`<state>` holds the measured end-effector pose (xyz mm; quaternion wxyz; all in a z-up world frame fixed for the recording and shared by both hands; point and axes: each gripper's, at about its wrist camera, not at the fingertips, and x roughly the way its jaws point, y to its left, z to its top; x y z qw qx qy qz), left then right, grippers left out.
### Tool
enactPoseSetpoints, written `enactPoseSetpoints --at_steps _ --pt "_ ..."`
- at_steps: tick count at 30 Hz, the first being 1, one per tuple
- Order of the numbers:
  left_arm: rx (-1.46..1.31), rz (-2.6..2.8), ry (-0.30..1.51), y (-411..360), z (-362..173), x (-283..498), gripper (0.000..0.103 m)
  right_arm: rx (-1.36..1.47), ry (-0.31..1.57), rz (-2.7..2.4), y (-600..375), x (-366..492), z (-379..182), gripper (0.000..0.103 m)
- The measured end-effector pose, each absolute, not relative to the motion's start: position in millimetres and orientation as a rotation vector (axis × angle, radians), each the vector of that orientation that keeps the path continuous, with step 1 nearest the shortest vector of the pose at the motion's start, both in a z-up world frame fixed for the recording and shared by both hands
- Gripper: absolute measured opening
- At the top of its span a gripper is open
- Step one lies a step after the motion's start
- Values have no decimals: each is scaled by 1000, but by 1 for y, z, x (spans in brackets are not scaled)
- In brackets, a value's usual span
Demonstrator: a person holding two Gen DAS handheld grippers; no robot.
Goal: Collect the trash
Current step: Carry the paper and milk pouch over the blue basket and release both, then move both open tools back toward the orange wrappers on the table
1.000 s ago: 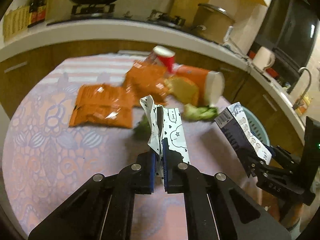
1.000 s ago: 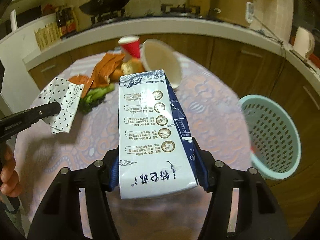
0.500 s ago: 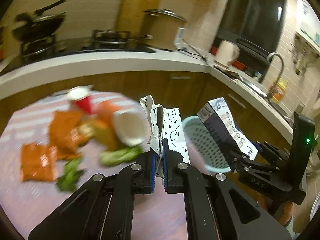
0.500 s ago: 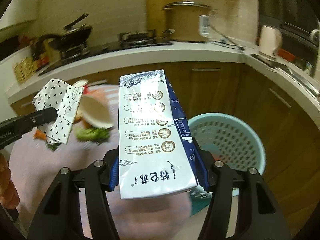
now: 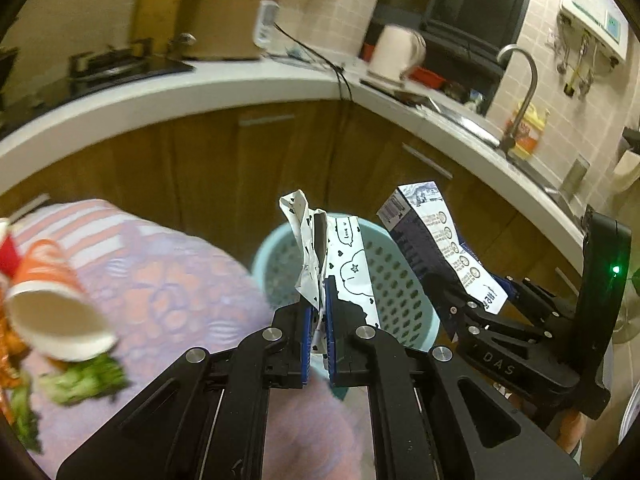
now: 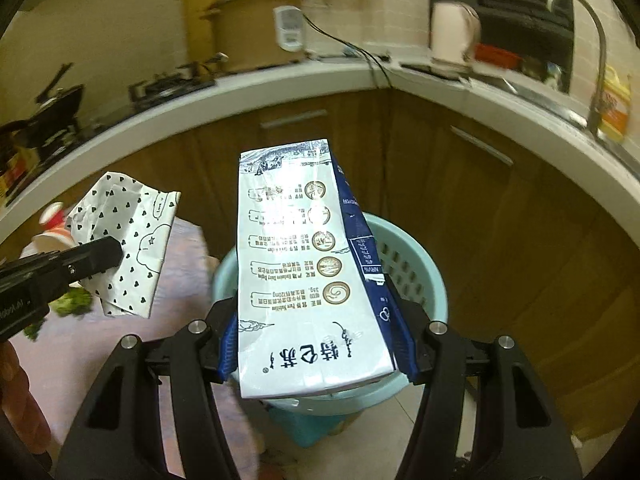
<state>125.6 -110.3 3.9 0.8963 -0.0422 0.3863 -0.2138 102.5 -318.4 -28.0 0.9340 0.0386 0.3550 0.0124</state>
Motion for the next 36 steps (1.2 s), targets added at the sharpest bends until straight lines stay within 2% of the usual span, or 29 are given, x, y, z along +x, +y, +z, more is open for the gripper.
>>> enactPoseSetpoints --at_steps 12,14,15,16,18,27,36 --pt "-61 -484 939 -159 -58 171 5 177 917 -29 -355 139 -102 57" --pt "-57 -490 956 -163 -65 175 10 179 931 -32 -358 142 -108 58" --pt "-54 -487 960 -164 -67 176 17 183 937 -33 -359 143 -111 58" --pt "-48 -482 960 -165 -68 176 29 187 942 -31 -360 146 -112 58" --pt "-47 -472 951 -167 -66 176 43 190 951 -25 -360 148 -115 59" --pt "-50 -463 922 -153 -52 163 43 188 942 -19 -352 141 -110 59" --pt "-102 -417 836 -109 -16 127 43 149 857 51 -322 120 -72 59"
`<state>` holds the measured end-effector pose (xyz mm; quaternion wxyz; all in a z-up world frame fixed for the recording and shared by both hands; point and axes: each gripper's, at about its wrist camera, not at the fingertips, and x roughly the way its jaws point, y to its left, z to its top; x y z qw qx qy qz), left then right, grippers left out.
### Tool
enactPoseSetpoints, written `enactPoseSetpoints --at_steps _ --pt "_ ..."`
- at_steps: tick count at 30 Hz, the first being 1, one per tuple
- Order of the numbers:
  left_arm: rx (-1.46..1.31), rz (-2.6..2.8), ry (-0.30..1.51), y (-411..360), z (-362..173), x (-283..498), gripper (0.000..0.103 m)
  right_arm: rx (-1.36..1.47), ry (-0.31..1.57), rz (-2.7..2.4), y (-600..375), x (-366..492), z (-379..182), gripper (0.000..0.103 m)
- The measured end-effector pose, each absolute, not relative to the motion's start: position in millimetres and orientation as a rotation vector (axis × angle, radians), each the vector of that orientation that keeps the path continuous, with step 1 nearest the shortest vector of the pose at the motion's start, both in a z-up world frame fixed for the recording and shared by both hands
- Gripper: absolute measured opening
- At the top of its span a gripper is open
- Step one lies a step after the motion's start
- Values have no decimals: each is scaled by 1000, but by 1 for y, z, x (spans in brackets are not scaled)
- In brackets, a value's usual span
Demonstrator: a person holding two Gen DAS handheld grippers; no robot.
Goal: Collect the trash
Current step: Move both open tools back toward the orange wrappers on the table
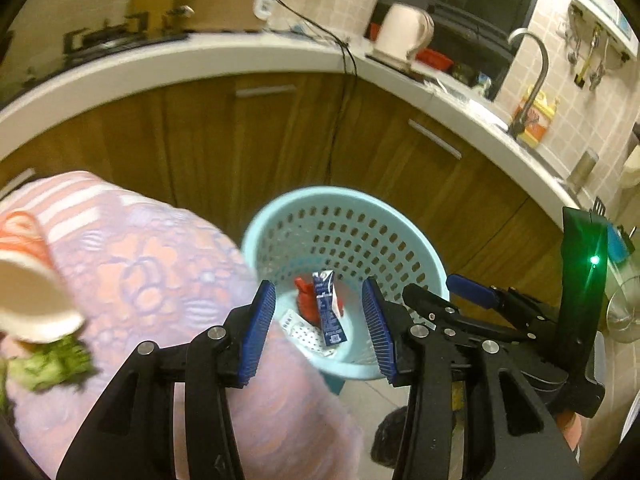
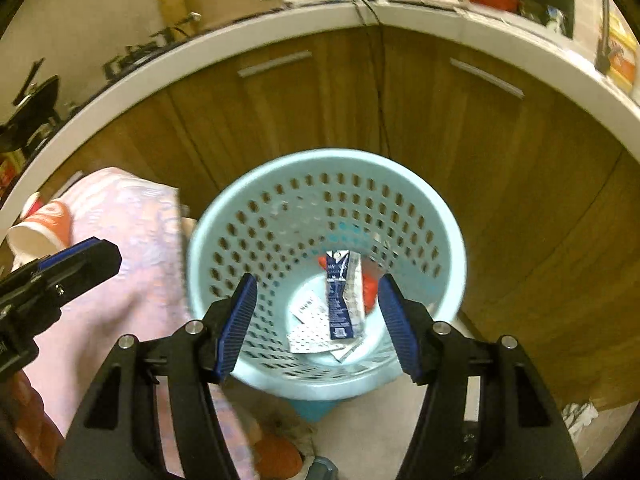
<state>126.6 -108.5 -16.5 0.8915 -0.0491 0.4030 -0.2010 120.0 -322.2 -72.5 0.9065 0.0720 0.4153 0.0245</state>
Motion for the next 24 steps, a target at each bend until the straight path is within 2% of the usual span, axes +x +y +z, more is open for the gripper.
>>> enactPoseSetpoints --at_steps 9,19,22,24 --pt "-185 -282 728 -22 19 77 45 77 777 189 -250 98 -35 59" --pt "-270 -89 665 83 33 40 60 -8 722 346 -164 83 -13 59" --pt "-290 -28 660 115 32 36 63 -38 706 382 -140 82 -8 65" --pt "-278 12 660 132 31 39 67 -59 687 407 -124 81 -5 66"
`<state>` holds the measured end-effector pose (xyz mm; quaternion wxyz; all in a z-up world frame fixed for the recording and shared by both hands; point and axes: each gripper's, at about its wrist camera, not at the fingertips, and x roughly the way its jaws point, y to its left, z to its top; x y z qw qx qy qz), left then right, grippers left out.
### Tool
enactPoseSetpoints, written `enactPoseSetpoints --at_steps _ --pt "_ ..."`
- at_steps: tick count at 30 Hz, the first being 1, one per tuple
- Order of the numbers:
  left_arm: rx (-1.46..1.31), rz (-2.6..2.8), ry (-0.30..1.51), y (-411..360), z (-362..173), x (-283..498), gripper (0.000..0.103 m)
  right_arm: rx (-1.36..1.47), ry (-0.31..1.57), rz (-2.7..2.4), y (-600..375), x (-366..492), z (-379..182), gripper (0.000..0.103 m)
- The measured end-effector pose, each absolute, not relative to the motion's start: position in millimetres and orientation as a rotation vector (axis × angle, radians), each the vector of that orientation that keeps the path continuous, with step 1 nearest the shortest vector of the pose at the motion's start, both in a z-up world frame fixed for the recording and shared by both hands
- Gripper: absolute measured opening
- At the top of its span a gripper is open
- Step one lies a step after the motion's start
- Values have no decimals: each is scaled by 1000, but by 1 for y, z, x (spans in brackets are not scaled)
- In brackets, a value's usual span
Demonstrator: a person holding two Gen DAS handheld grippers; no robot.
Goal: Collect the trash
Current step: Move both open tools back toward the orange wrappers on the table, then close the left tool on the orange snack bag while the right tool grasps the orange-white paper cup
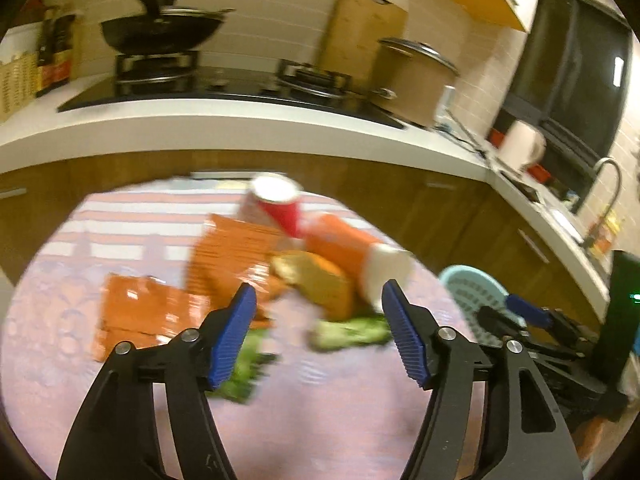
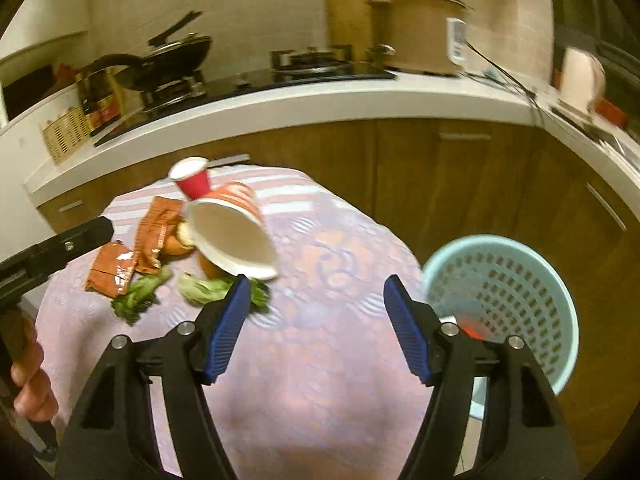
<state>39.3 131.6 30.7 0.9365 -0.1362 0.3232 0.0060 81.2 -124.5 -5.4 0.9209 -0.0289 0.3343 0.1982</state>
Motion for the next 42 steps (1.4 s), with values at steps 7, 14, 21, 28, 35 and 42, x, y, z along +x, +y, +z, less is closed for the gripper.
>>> enactPoseSetpoints --at_steps 7,14,21,28,35,42 --pt "-288 51 713 168 7 69 80 -97 625 464 -84 90 -4 74" --pt "-317 64 753 179 -15 97 82 -108 622 492 -66 109 -8 81" --pt "-327 60 784 184 -29 113 83 -144 638 522 -43 128 -11 85" --pt "-321 47 799 185 -41 116 80 -161 696 535 -24 147 -27 85" --pt "-407 -1 781 202 -43 106 64 -110 735 552 -27 159 -34 76" --pt "-444 -27 778 206 -45 106 51 -78 778 539 -41 174 -39 57"
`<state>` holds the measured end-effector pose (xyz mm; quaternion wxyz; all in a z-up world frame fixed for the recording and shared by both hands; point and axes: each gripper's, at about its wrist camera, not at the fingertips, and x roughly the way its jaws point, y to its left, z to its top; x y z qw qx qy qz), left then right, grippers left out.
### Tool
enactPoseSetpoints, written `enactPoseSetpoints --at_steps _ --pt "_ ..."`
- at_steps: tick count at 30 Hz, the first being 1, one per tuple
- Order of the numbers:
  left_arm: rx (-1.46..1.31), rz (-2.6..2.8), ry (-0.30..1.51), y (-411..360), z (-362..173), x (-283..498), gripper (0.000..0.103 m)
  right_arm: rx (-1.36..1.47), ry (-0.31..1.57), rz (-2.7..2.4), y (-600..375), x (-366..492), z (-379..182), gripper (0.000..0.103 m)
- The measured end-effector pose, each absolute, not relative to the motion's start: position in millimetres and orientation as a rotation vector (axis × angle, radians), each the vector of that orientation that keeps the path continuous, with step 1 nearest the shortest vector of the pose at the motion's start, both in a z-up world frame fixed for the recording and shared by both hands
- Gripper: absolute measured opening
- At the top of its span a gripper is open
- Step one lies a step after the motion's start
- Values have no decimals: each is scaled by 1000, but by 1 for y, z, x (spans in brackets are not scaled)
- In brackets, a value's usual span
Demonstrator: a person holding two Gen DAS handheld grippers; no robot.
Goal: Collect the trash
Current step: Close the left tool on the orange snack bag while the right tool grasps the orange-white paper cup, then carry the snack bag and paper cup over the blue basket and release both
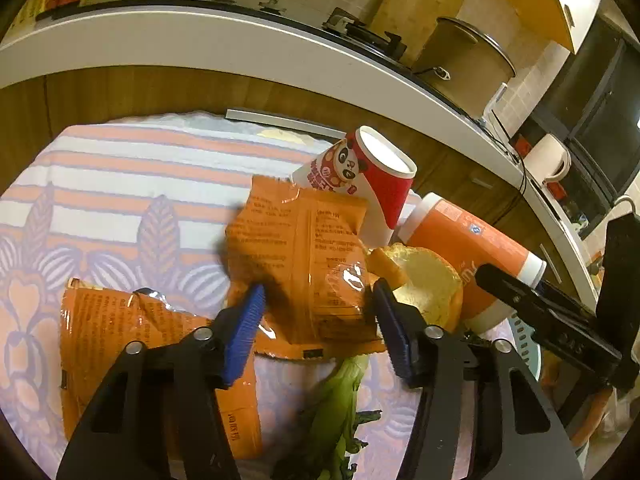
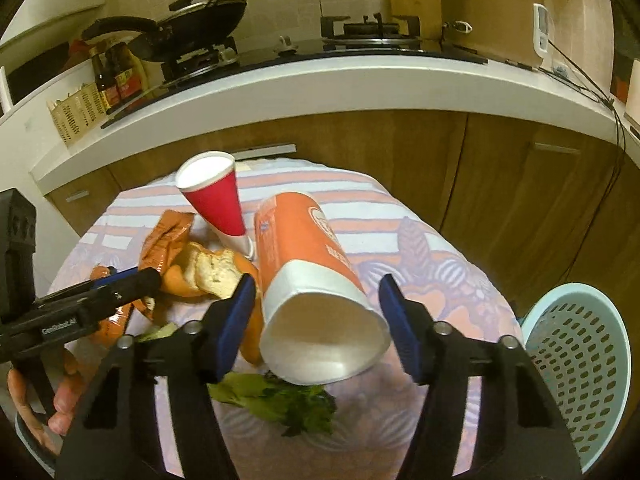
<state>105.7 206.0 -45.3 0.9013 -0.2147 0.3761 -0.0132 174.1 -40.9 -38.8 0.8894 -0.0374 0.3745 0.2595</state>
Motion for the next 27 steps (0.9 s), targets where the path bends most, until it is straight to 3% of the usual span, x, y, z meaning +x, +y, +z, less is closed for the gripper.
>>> enactPoseSetpoints --at_steps 6,13,27 --pt "-456 -33 761 205 -43 103 41 -83 779 542 -38 177 -40 57" --pt "-479 -34 707 209 -34 93 37 -104 724 533 -37 168 -32 39" --pt "-391 -85 617 172 7 76 35 -81 621 511 -71 143 4 38"
